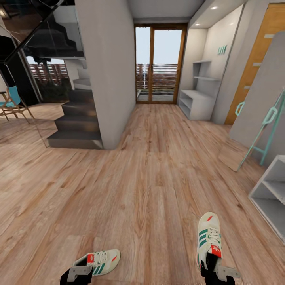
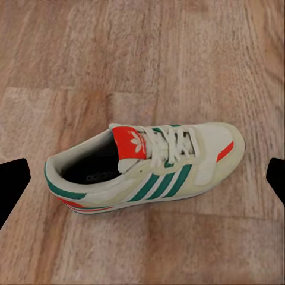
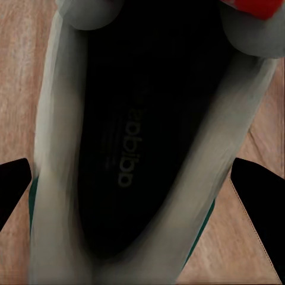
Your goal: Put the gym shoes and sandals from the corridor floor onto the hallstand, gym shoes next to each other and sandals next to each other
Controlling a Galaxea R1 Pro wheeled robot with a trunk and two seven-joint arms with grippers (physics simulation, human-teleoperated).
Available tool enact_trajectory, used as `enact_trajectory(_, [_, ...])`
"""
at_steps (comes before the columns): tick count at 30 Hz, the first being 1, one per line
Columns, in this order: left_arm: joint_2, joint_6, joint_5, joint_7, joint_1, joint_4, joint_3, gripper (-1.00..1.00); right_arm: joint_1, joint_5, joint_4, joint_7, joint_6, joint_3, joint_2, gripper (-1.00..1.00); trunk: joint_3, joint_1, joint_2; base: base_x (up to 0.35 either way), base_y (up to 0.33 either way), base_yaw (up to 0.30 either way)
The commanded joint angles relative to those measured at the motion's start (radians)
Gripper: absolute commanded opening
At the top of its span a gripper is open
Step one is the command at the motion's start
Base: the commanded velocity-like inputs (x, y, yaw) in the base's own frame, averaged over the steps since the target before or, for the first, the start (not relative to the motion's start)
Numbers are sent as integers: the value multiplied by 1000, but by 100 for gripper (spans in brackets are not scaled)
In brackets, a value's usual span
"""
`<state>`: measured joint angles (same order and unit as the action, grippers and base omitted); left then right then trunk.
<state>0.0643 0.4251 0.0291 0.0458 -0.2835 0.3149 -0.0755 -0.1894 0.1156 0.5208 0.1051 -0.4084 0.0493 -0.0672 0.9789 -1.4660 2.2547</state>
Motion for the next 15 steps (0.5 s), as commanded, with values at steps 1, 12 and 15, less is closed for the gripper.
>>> enact_trajectory(1, [-1,3,3,5,0,0,-7,100,-1,10,-1,-1,-4,-3,0,-100,1,0,0,0,0,-265])
enact_trajectory(12, [-1,3,3,5,0,0,-7,100,-1,10,-1,-1,-4,-3,0,-100,1,0,0,0,0,-265])
enact_trajectory(15, [0,3,3,5,0,0,-7,100,-1,10,-1,-1,-4,-3,0,-100,1,0,0,0,0,-265])
